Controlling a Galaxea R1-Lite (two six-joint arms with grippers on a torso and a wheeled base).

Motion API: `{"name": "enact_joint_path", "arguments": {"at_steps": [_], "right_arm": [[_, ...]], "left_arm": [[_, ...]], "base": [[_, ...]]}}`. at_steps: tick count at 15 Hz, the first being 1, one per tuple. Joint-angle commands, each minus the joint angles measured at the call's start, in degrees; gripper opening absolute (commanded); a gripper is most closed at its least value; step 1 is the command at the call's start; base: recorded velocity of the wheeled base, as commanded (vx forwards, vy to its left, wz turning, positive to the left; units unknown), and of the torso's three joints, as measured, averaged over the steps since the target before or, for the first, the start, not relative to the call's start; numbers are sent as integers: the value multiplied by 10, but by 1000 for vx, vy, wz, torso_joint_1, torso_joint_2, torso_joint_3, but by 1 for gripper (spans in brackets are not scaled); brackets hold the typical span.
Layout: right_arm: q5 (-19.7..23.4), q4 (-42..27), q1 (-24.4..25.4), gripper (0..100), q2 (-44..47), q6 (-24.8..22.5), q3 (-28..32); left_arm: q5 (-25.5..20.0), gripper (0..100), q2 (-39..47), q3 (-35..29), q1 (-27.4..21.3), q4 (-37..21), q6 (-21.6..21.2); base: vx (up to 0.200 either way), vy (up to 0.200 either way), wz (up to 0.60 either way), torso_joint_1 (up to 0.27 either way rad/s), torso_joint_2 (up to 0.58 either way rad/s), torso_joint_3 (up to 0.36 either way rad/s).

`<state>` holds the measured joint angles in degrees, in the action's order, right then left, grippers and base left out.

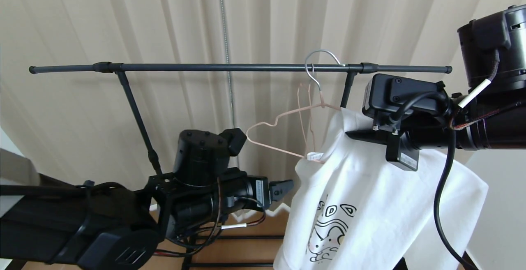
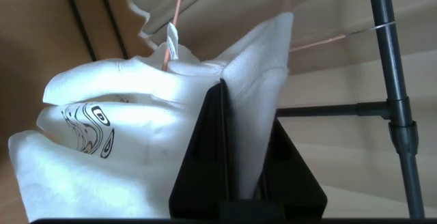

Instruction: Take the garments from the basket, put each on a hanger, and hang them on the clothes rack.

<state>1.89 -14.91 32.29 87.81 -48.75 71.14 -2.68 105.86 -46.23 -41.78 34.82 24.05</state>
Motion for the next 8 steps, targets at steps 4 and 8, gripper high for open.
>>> {"name": "enact_joint_path", "arguments": {"at_steps": [4, 8], "right_arm": [[1, 3, 19, 0, -25, 1, -14], [1, 3, 37, 0, -40, 3, -14]], "left_arm": [[47, 100, 86, -82, -10, -1, 18], [65, 100, 109, -107, -14, 0, 17]], "base": [[0, 0, 0, 0, 0, 0], [0, 0, 0, 0, 0, 0]]}}
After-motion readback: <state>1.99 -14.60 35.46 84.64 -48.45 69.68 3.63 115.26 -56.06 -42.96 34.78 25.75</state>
